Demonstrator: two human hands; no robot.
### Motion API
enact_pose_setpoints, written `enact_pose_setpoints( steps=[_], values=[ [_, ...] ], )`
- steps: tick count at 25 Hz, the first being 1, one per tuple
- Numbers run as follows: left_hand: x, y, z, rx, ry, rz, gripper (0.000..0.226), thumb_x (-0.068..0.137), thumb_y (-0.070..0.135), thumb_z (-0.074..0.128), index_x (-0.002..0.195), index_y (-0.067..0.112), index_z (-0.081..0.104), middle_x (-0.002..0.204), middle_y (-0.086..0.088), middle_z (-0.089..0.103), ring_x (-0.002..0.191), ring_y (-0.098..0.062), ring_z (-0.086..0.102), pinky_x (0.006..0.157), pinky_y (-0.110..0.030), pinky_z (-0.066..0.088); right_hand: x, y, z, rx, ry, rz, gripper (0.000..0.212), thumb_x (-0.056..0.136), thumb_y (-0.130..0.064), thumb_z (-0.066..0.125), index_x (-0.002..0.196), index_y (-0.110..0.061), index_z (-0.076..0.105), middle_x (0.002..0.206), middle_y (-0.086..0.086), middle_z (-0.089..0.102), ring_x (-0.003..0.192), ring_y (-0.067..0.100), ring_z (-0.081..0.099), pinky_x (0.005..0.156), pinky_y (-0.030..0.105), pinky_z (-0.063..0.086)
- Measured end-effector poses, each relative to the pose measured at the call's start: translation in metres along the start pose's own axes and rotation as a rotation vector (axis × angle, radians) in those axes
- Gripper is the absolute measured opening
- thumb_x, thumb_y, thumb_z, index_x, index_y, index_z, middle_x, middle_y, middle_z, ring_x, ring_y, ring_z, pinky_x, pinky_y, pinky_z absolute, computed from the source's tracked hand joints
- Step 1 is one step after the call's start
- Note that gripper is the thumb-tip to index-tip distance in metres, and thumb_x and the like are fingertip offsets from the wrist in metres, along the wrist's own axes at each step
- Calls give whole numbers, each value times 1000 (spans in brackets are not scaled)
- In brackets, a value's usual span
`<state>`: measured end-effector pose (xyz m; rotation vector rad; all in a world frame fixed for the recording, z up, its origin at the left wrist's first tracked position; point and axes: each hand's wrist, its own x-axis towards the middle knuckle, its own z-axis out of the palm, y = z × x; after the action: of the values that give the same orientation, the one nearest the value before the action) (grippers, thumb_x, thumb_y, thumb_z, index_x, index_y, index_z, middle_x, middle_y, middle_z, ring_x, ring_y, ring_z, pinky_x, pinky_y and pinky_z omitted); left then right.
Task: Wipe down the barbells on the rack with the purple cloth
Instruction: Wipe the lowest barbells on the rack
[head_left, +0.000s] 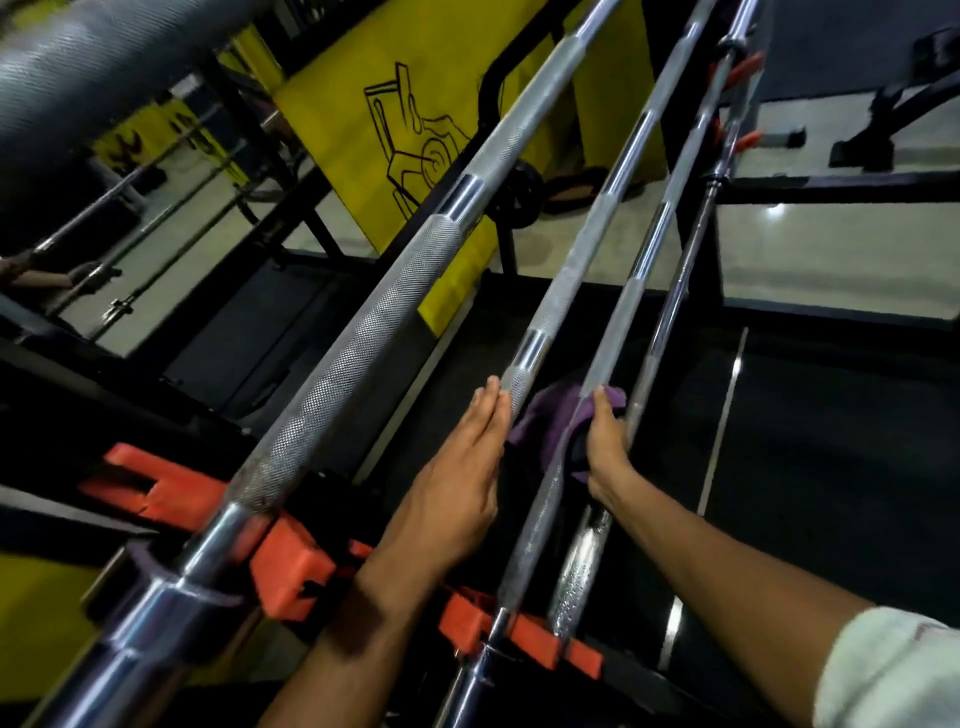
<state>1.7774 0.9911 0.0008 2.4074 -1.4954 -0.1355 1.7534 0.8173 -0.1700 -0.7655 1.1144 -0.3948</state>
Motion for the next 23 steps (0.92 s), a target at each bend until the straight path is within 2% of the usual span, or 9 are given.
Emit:
enact_pose_setpoints(
  steps=[2, 5, 10, 12, 14, 15, 17, 21, 23],
  values=[
    [0, 0, -1, 0, -3, 5, 67, 95, -2, 40, 158, 13, 21, 167, 2, 9, 152, -5, 7, 120, -16, 12, -4, 20, -11, -110, -43, -30, 83, 62, -94, 43, 112, -33, 66, 116, 8, 69, 108, 31, 64, 102, 51, 50],
    [-3, 1, -1, -9, 10, 14, 68, 96, -3, 44, 158, 15, 21, 166, 4, 10, 151, -3, 8, 117, -9, 8, -17, 28, -25, -259, -102, -58, 82, 69, -91, 43, 121, -32, 67, 118, 6, 69, 110, 30, 65, 105, 47, 49],
    [-1, 3, -3, 18, 16, 21, 65, 98, -1, 43, 157, 15, 22, 166, 4, 11, 151, -4, 9, 117, -9, 9, 8, 5, -18, -219, -85, -86, 83, 66, -90, 45, 109, -24, 70, 105, 5, 73, 101, 26, 69, 97, 43, 54],
    [-2, 4, -3, 11, 8, 12, 63, 99, 0, 43, 157, 15, 22, 165, 6, 10, 151, -3, 9, 117, -9, 8, -10, 7, -26, -298, -119, -124, 71, 77, -85, 47, 109, -25, 69, 103, 3, 73, 101, 23, 69, 95, 36, 54],
    [-2, 5, -4, 8, 2, 0, 64, 100, 1, 42, 158, 18, 20, 165, 9, 7, 150, 1, 6, 115, -9, 8, -32, 15, -44, -397, -263, -186, 45, 95, -62, 54, 113, -23, 70, 103, -2, 74, 102, 15, 69, 96, 24, 52],
    [-3, 6, -5, 8, -2, -5, 64, 101, 2, 41, 158, 20, 18, 165, 10, 5, 150, 3, 4, 115, -9, 8, -38, 20, -55, -454, -338, -234, 39, 98, -52, 56, 119, -22, 69, 109, -4, 73, 108, 12, 67, 102, 25, 49],
    [-8, 9, -8, 20, -33, -9, 69, 100, -2, 40, 159, 22, 13, 165, 13, -2, 149, 5, -1, 114, -9, 6, -51, 28, -72, -537, -380, -357, 41, 99, -48, 56, 130, -23, 64, 128, -7, 66, 122, 9, 59, 110, 29, 42],
    [-38, 9, -20, 44, -159, -15, 92, 81, -18, 37, 159, 20, 5, 163, 10, -15, 150, -1, -7, 114, -7, 0, -78, 27, -84, -687, -428, -819, 50, 96, -56, 54, 136, -26, 54, 132, -9, 57, 124, 5, 54, 108, 30, 43],
    [-50, 9, -20, 75, -171, 17, 96, 74, -22, 35, 157, 16, 5, 164, 3, -12, 152, -9, -5, 119, -13, -1, -73, 26, -84, -983, -423, -1179, 59, 95, -65, 48, 141, -28, 54, 144, 0, 48, 137, 17, 43, 117, 47, 32]
  ],
)
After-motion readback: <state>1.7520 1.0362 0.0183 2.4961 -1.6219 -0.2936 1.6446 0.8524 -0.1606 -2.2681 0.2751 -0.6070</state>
